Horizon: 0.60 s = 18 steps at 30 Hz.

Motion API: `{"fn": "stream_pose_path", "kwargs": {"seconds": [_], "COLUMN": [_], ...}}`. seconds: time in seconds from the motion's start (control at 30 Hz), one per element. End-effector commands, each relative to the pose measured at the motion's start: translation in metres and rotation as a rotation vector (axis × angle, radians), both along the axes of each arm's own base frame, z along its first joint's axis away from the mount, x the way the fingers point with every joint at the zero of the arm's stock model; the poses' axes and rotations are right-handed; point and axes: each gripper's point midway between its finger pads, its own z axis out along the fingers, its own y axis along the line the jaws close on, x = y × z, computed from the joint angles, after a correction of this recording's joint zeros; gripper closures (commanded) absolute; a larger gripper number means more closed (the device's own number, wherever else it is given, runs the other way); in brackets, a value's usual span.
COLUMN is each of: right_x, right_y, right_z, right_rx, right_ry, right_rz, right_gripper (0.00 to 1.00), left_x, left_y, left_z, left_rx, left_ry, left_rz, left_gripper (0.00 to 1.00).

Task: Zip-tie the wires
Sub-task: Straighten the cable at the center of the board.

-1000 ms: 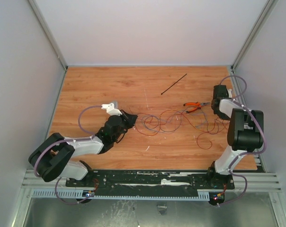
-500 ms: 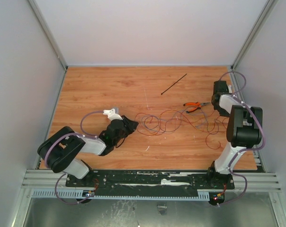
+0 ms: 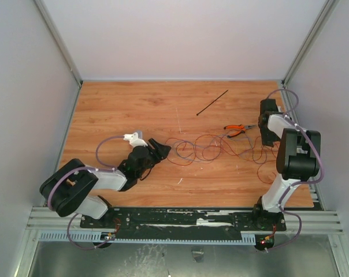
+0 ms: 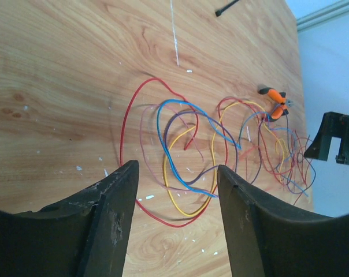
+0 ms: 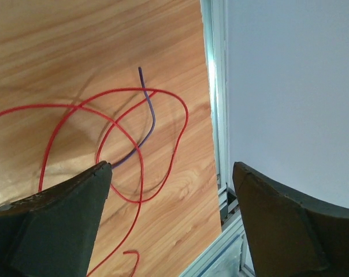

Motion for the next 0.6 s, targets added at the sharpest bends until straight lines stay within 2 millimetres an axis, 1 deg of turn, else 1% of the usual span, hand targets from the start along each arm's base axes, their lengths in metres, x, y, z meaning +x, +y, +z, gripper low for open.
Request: {"fn": "stream_pose_path", "kwargs": {"seconds": [0.0, 0.07, 0.17, 0.23, 0.27, 0.33, 0.4, 0.47, 0.53, 0.57], "right_x": [-0.005, 0.001, 0.011, 0.017, 0.021, 0.028, 0.036, 0.043, 0.048, 0.049], "right_y": [0.012, 0.022, 0.038, 0.049, 0.056, 0.073, 0.095, 0.118, 0.143, 0.159], "right_z": [0.019, 0.031, 0.057, 0.075, 0.084, 0.096, 0.104, 0.106, 0.105, 0.103], "right_rx": [0.032, 0.054, 0.072, 0.097, 0.115, 0.185, 0.277, 0.380, 0.477, 0.521], "right_ry": [-0.014, -0.049, -0.123, -0.181, -0.209, -0.271, -0.332, -0.382, -0.411, -0.412], "right_rz": [0.017, 0.041, 0.075, 0.095, 0.105, 0.132, 0.178, 0.229, 0.278, 0.316], "right_gripper": [0.11, 0.08, 0.02, 0.01, 0.01, 0.01, 0.01, 0.01, 0.04, 0.05], "left_x": [0.005, 0.006, 0.008, 0.007, 0.006, 0.006, 0.007, 0.008, 0.008, 0.008], "left_y": [0.016, 0.022, 0.032, 0.034, 0.032, 0.020, 0.001, -0.019, -0.035, -0.041], "left_z": [0.017, 0.029, 0.051, 0.072, 0.083, 0.104, 0.117, 0.121, 0.124, 0.125], "left_rx": [0.020, 0.033, 0.055, 0.063, 0.067, 0.107, 0.164, 0.186, 0.159, 0.133], "left_ry": [-0.052, -0.084, -0.144, -0.208, -0.250, -0.329, -0.367, -0.369, -0.372, -0.365], "left_rz": [0.061, 0.082, 0.108, 0.098, 0.074, -0.006, -0.116, -0.212, -0.275, -0.294], "left_gripper": [0.36, 0.33, 0.31, 0.30, 0.30, 0.30, 0.31, 0.31, 0.33, 0.34]}}
